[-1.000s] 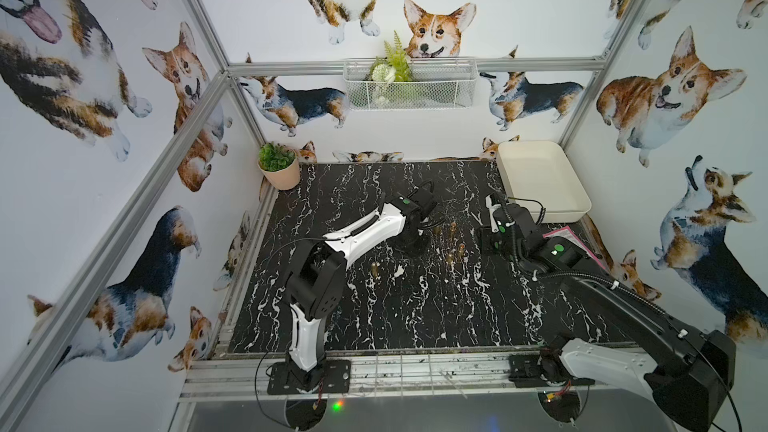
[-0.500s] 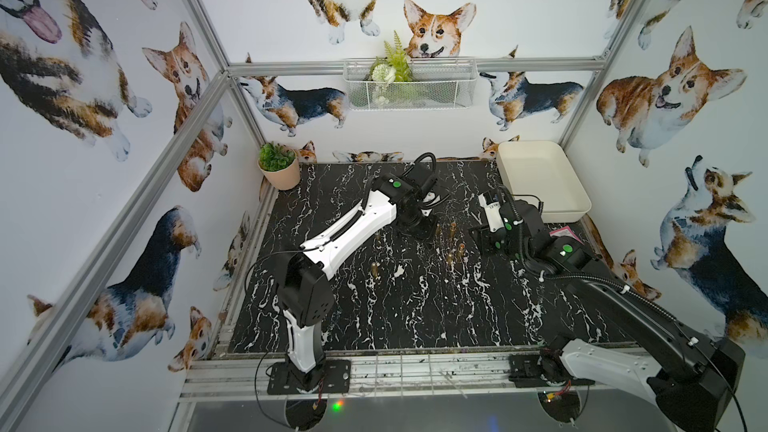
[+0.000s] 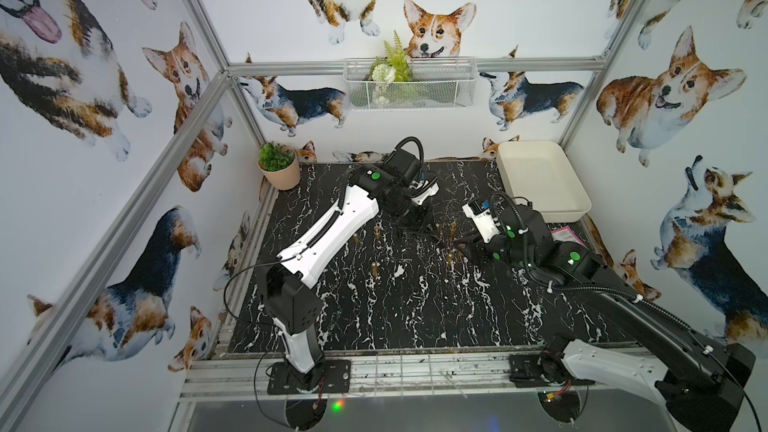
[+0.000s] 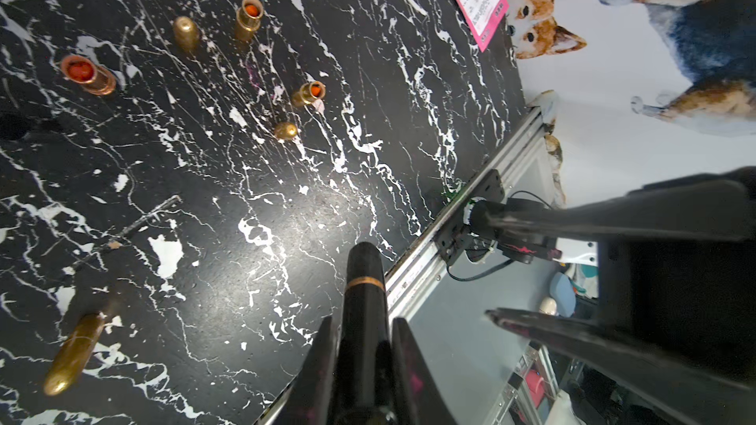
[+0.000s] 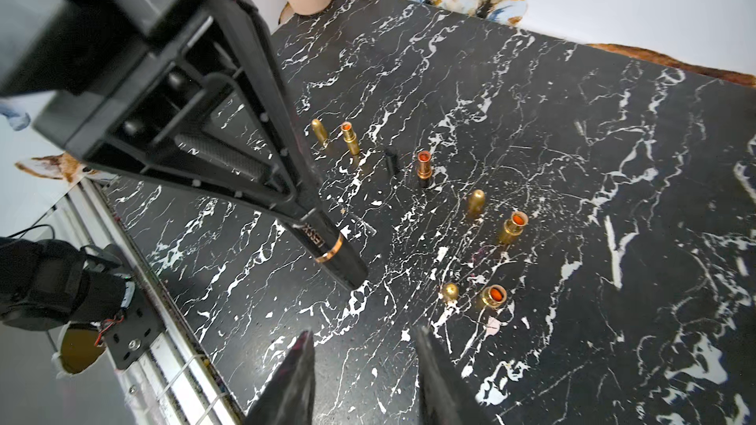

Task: Open the lipstick cap
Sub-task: Open the cover of the lipstick.

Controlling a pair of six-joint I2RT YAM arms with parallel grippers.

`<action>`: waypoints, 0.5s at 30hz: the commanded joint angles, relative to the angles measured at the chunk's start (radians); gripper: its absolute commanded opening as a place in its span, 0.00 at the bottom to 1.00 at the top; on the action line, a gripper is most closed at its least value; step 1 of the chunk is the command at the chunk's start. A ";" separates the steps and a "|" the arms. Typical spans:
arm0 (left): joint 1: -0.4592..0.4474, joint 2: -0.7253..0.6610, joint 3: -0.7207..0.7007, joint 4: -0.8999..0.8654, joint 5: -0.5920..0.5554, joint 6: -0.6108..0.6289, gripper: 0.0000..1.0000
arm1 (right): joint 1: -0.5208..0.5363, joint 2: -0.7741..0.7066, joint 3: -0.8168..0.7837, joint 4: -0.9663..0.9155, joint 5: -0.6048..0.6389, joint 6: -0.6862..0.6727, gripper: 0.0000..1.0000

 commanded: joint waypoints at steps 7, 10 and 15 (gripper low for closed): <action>0.010 -0.030 0.005 -0.014 0.091 0.003 0.17 | 0.018 0.060 0.047 0.041 -0.096 -0.050 0.45; 0.019 -0.033 0.006 -0.010 0.107 0.001 0.17 | 0.018 0.063 0.040 0.037 -0.108 -0.057 0.46; 0.022 -0.027 0.017 -0.013 0.130 0.003 0.17 | 0.018 0.070 0.023 0.039 -0.113 -0.065 0.46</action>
